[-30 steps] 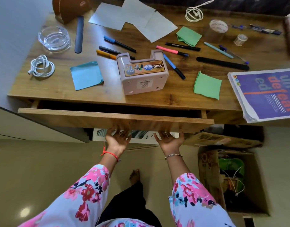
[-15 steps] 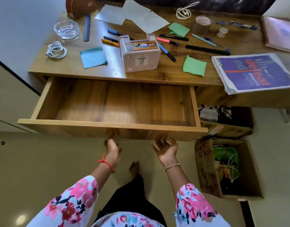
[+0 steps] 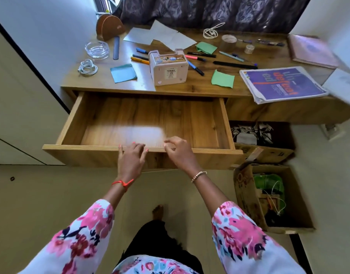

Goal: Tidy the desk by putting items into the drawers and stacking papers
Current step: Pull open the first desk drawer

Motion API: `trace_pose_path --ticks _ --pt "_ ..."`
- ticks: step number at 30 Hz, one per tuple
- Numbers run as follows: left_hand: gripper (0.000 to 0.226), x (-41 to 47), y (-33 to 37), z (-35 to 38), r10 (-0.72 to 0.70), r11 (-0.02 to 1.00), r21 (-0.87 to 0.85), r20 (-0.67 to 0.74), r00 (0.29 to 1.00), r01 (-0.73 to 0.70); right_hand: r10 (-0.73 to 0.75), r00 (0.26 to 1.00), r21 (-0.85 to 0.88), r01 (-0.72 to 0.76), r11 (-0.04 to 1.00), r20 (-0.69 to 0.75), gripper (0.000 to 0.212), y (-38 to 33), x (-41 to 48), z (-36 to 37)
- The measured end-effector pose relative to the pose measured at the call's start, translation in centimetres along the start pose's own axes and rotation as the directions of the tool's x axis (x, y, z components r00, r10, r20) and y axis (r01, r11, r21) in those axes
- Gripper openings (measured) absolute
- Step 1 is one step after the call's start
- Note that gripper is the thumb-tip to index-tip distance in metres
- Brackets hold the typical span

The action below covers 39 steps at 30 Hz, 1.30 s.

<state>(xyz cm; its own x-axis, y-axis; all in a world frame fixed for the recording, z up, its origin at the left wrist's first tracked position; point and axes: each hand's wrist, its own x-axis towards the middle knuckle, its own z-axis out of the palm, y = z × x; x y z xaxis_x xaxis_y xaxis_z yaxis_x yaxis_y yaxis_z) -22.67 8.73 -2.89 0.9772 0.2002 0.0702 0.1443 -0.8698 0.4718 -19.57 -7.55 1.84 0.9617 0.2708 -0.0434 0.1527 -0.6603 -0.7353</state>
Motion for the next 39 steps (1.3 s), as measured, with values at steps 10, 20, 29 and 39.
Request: trace_pose_path --ticks 10,20,29,39 --pt "0.03 0.5 0.1 -3.5 0.055 0.998 0.001 0.157 0.986 -0.056 0.093 0.988 -0.05 -0.088 0.995 0.126 0.025 1.2 -0.1 -0.8" --pt "0.025 -1.5 -1.1 -5.1 0.051 0.997 -0.08 0.445 0.894 -0.017 0.135 0.902 -0.21 -0.051 0.976 0.41 0.023 0.9 -0.7 -1.4" --pt "0.015 -5.0 -2.4 -5.9 0.052 0.986 -0.152 0.66 0.75 0.066 0.225 0.707 -0.203 -0.117 0.972 0.671 0.027 -0.2 -3.4 -1.0" --pt "0.011 -8.2 -2.0 -5.7 0.045 0.993 -0.104 0.737 0.674 0.047 0.28 0.569 -0.265 -0.111 0.958 0.774 0.01 -0.2 -6.1 0.0"
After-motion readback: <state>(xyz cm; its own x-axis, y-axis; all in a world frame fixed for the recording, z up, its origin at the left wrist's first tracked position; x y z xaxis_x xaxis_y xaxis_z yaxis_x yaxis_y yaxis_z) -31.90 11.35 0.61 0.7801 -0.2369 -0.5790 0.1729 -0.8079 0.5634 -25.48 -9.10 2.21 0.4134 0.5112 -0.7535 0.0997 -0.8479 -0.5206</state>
